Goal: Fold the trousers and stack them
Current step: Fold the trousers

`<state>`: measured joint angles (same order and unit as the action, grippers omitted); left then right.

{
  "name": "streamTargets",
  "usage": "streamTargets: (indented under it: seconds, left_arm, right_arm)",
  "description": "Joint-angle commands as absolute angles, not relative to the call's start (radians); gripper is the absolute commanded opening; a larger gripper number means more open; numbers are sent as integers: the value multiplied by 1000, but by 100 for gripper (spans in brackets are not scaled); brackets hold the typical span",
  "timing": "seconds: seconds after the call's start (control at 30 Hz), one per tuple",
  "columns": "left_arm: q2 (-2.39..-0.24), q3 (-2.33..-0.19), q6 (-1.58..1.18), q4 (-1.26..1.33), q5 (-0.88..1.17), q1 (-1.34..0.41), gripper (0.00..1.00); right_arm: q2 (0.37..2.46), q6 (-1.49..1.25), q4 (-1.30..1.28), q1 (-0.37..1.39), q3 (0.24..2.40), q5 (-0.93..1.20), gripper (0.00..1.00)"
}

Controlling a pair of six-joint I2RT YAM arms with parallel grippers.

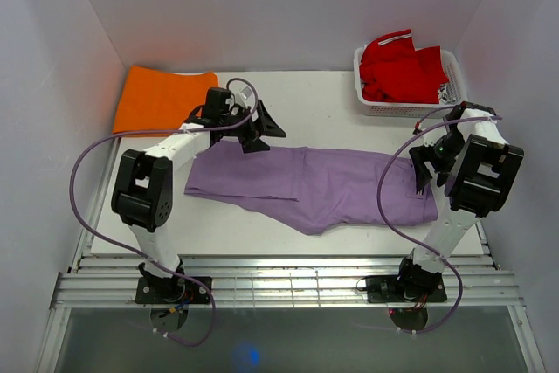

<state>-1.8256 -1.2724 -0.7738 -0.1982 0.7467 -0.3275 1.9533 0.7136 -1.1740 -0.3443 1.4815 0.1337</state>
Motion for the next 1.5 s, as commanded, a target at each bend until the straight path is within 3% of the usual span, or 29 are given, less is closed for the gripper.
streamTargets:
  seconds: [0.0,0.13,0.33,0.43,0.6,0.9,1.13,1.3,1.33,1.43,1.47]
  left_arm:
    - [-1732,-1316,-680,-298,742,-235,98]
    - [-1667,-1318,-522,-473,779,-20,98]
    - [-1730,-1381,-30,-846,793,318,98]
    - [-1779,-1339,103,-880,824,382,95]
    - [-1825,-1270,129,-821,893,385,74]
    - [-1913,-1134,18,-566,818,376,64]
    - [-1942,-1089,18,-480,807,304,62]
    - [-1967,-1084,-40,-454,844,279,49]
    - [-1970,-1094,-47,-462,839,284,37]
    - [-1942,-1132,-32,-505,839,298,16]
    - [-1928,-1141,-26,-521,838,301,2]
  right_arm:
    - [1954,721,-1189,-341,1509,146,81]
    - [1948,730,-1201,-342,1514,173,81]
    - [1968,732,-1241,-354,1574,242,81]
    - [2002,733,-1299,-388,1643,317,83]
    - [2028,713,-1305,-428,1660,321,84]
    - [2042,719,-1246,-471,1551,270,85]
    - [2080,712,-1189,-472,1519,297,83]
    - [2114,715,-1193,-462,1516,377,79]
    - [2115,724,-1195,-457,1516,385,77]
    - [2118,733,-1190,-433,1509,425,67]
    - [2118,736,-1193,-425,1511,436,63]
